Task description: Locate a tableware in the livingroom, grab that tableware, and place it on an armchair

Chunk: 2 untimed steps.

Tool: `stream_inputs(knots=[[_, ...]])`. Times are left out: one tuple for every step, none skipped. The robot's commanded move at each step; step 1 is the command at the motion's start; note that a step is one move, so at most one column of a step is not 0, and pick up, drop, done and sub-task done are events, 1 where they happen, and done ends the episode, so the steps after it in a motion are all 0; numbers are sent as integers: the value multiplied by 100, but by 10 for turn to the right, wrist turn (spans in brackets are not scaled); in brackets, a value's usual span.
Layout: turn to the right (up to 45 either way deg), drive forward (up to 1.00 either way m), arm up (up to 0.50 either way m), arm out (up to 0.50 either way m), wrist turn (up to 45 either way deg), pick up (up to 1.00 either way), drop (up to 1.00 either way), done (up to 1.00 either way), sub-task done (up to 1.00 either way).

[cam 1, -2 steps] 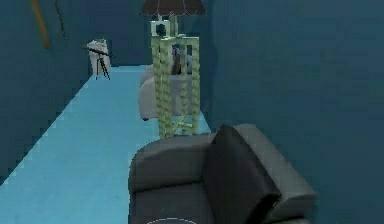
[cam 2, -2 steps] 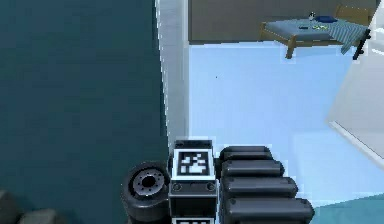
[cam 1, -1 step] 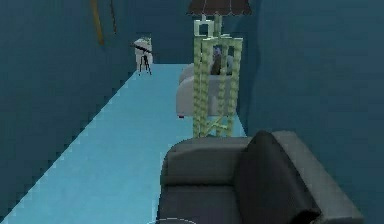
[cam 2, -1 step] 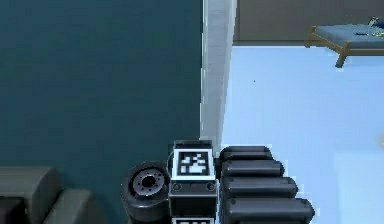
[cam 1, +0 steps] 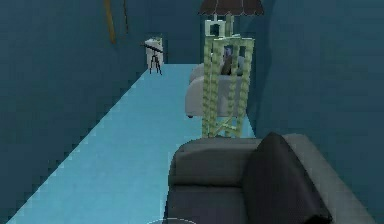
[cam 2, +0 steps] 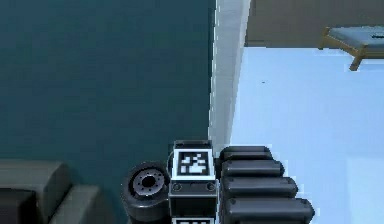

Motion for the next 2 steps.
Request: stream_inputs(knots=[[180, 0, 0, 0, 0, 0, 0, 0, 0], [-180, 0, 0, 0, 0, 0, 0, 0, 0]])
